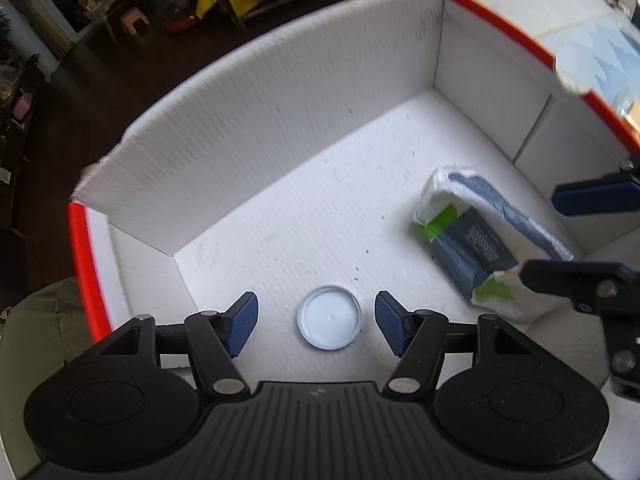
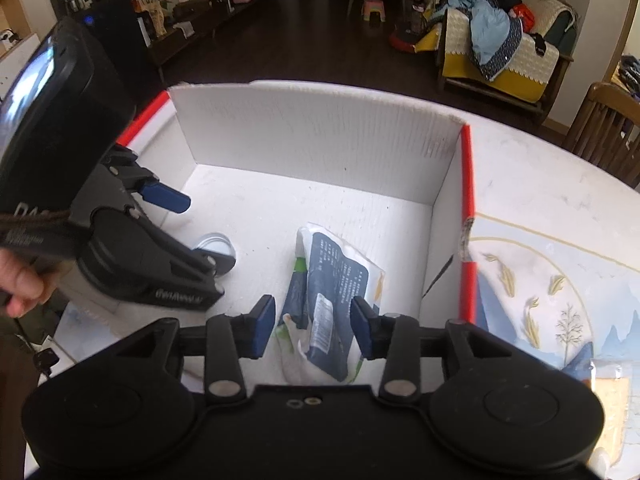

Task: Organize objects
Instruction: 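Open the left gripper to drop the lid while the right gripper releases the packet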

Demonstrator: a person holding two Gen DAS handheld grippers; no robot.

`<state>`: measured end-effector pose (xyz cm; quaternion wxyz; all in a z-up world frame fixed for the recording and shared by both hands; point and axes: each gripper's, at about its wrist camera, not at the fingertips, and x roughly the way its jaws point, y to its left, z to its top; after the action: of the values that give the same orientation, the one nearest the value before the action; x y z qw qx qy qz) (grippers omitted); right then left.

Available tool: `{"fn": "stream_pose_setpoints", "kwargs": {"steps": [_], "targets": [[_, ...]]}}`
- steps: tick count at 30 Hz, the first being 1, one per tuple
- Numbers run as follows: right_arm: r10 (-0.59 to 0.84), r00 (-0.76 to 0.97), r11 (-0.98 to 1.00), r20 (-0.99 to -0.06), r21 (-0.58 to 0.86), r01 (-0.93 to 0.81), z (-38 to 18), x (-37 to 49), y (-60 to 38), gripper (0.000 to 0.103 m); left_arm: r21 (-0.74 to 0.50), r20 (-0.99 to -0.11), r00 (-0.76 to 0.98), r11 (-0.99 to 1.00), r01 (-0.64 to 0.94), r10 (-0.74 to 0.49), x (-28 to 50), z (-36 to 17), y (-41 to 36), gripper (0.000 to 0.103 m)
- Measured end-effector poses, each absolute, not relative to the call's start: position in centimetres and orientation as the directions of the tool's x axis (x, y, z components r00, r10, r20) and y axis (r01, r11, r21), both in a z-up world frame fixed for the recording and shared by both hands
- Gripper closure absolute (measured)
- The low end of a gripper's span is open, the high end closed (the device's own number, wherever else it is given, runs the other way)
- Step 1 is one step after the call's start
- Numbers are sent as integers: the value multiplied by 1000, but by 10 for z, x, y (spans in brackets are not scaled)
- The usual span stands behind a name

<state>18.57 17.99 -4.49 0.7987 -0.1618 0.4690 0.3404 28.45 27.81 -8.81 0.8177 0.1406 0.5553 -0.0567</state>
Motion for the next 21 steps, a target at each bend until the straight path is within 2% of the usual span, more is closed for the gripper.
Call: {"fn": "stream_pose_setpoints", "kwargs": {"steps": [11,21], "targets": [[456,379,717,-805,80,-692,-7,168,144,59,101,-855,519,982,162,2,250,-45,281,39],[525,407,686,-747,88,-722,18,149,101,59,70,-788,615,990,122,-20,195,-8,251,39]]}}
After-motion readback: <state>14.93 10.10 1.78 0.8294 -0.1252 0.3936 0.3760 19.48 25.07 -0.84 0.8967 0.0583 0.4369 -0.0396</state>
